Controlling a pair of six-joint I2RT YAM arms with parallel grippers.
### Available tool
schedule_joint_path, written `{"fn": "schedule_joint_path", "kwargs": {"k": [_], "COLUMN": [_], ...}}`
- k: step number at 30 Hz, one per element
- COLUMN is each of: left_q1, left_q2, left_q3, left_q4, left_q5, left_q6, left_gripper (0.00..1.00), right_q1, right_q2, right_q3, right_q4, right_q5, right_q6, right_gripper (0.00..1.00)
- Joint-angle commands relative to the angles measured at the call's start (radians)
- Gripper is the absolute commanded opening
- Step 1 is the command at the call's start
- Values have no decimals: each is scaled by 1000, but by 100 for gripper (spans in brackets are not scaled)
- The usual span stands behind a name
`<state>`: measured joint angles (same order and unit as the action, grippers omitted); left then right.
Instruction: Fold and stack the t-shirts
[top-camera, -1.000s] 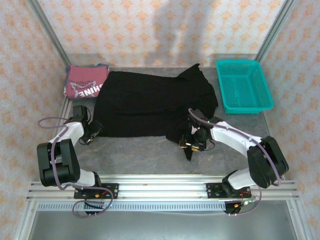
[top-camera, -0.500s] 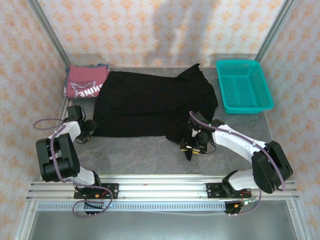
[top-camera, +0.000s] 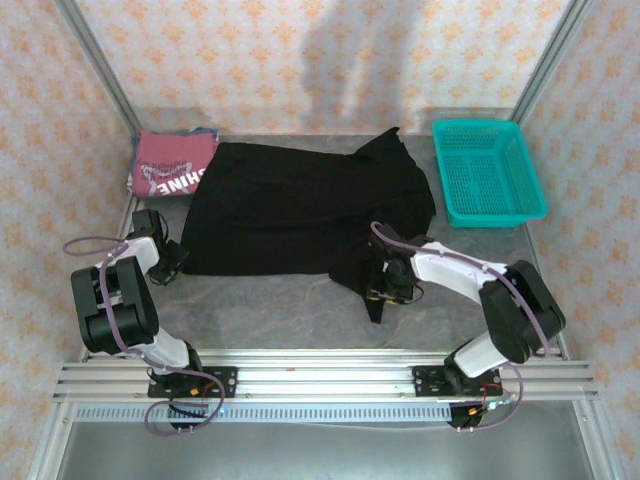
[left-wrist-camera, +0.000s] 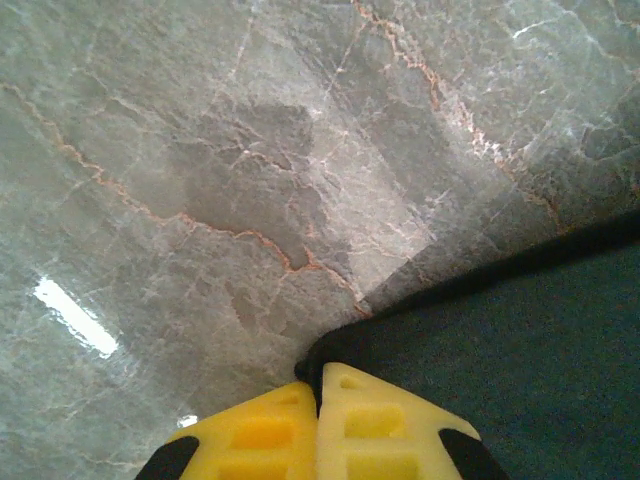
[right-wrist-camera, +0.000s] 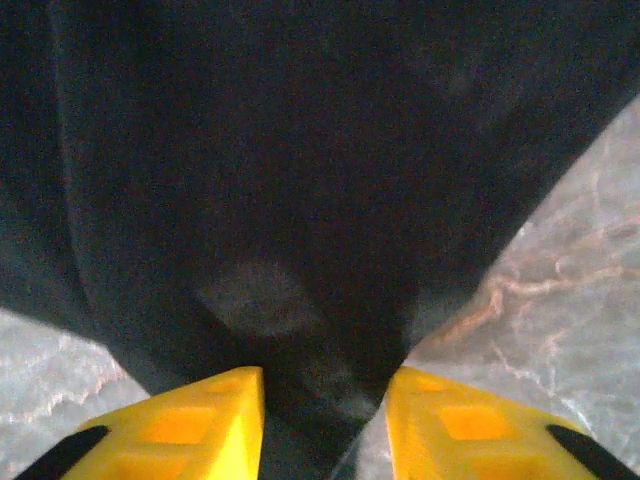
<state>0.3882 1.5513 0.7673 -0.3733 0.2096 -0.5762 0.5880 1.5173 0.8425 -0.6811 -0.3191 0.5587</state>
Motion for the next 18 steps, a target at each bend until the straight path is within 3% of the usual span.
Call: {"fn": "schedule_joint_path", "kwargs": {"k": [1, 6, 18], "left_q1": [-20, -19, -19], "left_q2": [51, 18, -155], "left_q3": [0, 15, 143], "left_q4": [174, 140, -40], "left_q5": [95, 113, 134], "left_q6": [10, 35, 100], "left_gripper": [0, 0, 0], "right_q1": [-13, -33, -198], "right_q2": [32, 54, -179], "right_q3": [64, 111, 269], "right_q4": [51, 12, -358], "right_q5": [91, 77, 69], "right_q6": [14, -8, -58], "right_gripper": [24, 0, 0]}}
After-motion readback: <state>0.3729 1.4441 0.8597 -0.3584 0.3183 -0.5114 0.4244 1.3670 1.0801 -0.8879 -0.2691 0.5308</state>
